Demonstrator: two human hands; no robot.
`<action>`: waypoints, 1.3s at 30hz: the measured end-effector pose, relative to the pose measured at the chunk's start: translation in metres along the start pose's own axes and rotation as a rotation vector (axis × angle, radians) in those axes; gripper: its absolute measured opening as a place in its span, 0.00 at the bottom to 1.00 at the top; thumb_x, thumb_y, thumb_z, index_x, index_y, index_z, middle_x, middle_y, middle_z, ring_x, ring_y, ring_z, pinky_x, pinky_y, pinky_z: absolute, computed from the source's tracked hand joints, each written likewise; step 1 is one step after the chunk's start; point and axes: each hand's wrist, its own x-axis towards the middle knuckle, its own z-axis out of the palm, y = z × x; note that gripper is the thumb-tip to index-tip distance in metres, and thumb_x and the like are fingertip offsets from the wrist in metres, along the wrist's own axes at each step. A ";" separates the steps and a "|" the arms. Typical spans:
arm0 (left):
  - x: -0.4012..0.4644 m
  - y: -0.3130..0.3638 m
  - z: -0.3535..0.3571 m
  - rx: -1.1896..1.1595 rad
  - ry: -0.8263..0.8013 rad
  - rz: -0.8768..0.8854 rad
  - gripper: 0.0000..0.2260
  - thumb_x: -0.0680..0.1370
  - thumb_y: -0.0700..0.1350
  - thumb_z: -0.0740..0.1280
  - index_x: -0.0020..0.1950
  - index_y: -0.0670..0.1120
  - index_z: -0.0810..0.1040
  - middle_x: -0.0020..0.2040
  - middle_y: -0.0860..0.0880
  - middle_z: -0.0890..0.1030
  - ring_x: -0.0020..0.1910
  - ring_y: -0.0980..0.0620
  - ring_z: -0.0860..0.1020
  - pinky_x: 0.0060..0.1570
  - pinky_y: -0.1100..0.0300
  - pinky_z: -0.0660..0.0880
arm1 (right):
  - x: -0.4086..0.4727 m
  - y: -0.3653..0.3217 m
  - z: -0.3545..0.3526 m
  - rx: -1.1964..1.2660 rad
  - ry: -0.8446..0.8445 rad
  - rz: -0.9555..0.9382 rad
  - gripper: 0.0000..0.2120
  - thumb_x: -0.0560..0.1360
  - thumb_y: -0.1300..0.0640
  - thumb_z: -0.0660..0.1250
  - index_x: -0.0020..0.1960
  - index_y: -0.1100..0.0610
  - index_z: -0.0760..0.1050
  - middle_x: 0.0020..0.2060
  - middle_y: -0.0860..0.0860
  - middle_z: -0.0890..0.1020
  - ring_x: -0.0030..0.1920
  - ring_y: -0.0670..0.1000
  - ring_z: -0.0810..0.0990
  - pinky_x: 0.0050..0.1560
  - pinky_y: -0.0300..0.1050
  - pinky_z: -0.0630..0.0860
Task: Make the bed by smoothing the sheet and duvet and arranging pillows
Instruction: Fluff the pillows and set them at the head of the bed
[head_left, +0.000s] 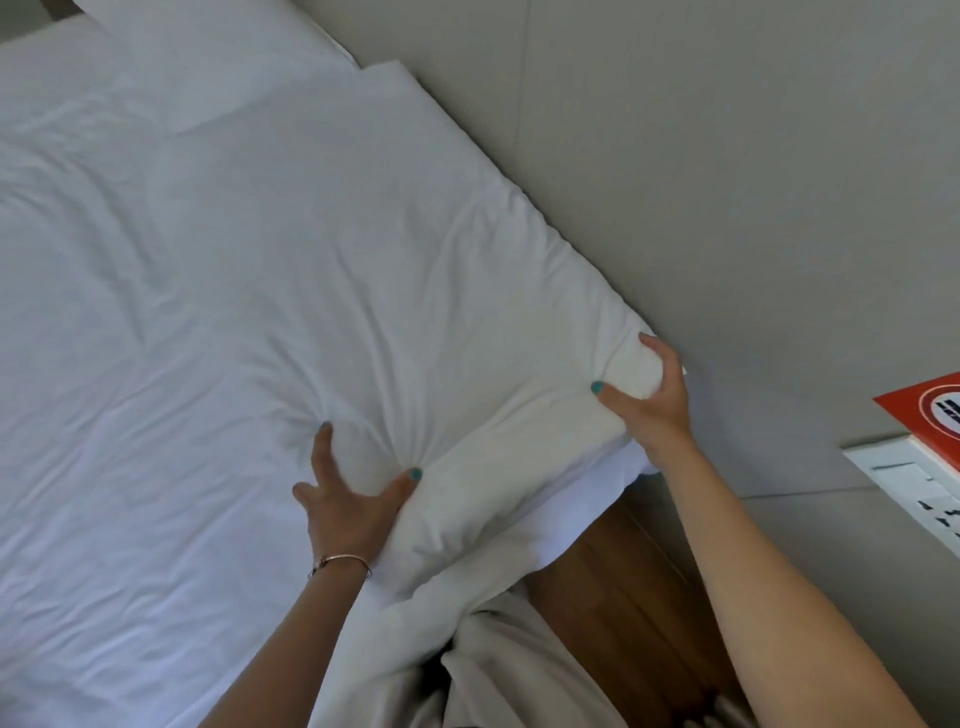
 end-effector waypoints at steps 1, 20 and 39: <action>-0.008 0.000 0.001 -0.012 -0.004 0.004 0.48 0.62 0.58 0.79 0.72 0.69 0.51 0.61 0.43 0.63 0.45 0.45 0.70 0.58 0.48 0.72 | -0.003 -0.003 -0.007 -0.012 -0.007 -0.008 0.35 0.66 0.61 0.79 0.68 0.44 0.68 0.64 0.45 0.71 0.63 0.46 0.70 0.63 0.42 0.71; -0.052 -0.042 0.023 0.259 0.082 0.104 0.47 0.62 0.75 0.66 0.74 0.68 0.45 0.65 0.40 0.62 0.66 0.36 0.65 0.64 0.44 0.65 | -0.059 0.021 -0.006 -0.805 0.180 -0.061 0.32 0.77 0.38 0.61 0.77 0.43 0.55 0.78 0.54 0.47 0.77 0.58 0.50 0.73 0.61 0.52; 0.063 0.028 0.021 0.777 0.034 0.512 0.34 0.73 0.74 0.43 0.75 0.66 0.36 0.78 0.47 0.33 0.76 0.44 0.33 0.69 0.31 0.40 | -0.015 -0.005 0.103 -1.186 -0.350 -0.466 0.31 0.77 0.31 0.40 0.75 0.37 0.33 0.78 0.42 0.39 0.77 0.51 0.36 0.74 0.61 0.38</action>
